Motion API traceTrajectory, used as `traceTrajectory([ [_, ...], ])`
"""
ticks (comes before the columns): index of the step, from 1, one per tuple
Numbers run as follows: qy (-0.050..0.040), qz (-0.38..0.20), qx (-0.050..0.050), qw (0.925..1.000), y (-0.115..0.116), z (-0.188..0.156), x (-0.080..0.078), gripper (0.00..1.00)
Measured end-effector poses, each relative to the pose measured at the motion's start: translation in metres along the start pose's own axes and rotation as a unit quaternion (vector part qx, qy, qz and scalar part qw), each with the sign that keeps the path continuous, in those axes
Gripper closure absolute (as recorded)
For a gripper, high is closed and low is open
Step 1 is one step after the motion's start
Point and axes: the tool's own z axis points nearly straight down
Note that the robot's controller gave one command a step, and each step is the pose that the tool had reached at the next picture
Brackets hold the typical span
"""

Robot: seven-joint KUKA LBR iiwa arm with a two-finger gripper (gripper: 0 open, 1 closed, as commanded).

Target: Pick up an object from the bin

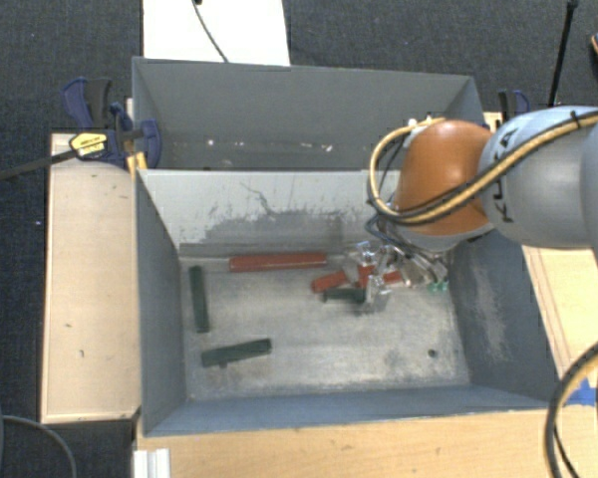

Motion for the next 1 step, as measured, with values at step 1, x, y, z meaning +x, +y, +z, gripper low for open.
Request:
traceTrajectory([
  [1,0.0003,-0.009,0.002,1.0,-0.0101,-0.15,0.0128,1.0],
])
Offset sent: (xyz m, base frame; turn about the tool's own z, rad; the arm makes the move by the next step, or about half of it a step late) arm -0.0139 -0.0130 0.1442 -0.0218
